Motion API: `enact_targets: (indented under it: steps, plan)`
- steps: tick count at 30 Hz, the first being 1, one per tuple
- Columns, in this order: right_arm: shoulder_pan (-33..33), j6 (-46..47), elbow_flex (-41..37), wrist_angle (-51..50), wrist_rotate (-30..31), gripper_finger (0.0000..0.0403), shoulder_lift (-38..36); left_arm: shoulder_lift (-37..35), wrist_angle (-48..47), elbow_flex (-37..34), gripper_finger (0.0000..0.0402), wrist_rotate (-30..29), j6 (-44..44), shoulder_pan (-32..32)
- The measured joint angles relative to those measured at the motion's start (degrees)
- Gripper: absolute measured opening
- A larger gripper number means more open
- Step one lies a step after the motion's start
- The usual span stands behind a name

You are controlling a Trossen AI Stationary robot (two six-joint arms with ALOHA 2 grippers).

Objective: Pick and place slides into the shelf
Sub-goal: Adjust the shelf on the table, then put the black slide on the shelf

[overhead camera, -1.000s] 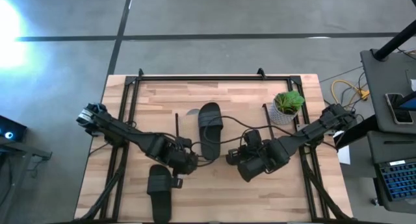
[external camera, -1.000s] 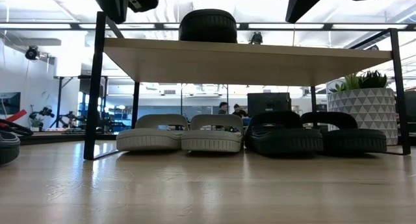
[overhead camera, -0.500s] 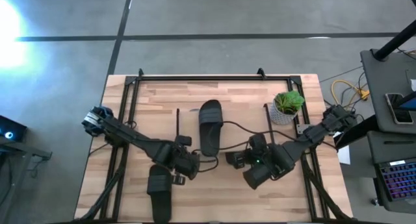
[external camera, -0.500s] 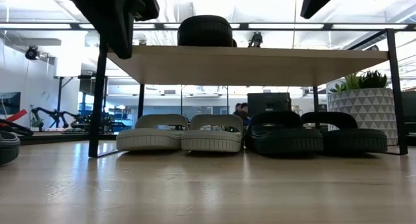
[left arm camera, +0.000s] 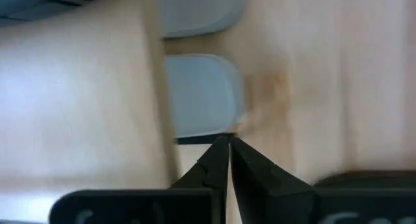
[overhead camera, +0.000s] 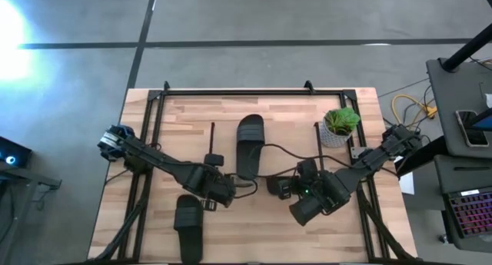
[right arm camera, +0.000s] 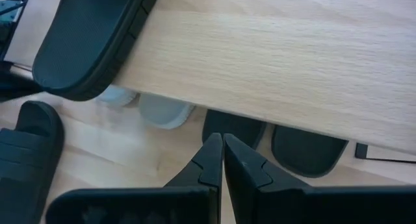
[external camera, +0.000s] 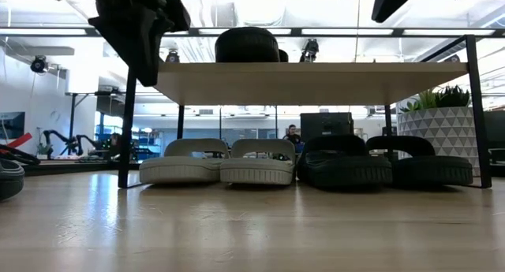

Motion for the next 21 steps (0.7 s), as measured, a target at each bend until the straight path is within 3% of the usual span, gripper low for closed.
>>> enact_targets:
  steps: [5,13,21]
  plan:
    - [0.5,0.2,0.0,0.0,0.0,0.0009,0.0,-1.5,1.0,2.8,0.0001,3.4,-0.2,-2.2]
    - [3.4,0.2,0.0,1.3,-0.1,0.0009,0.0,-12.4,6.4,3.9,0.0001,3.6,6.7,-7.6]
    - [11.3,4.1,0.0,6.7,0.0,0.0009,1.9,-21.3,6.5,-4.7,0.0001,3.0,-6.5,-17.3]
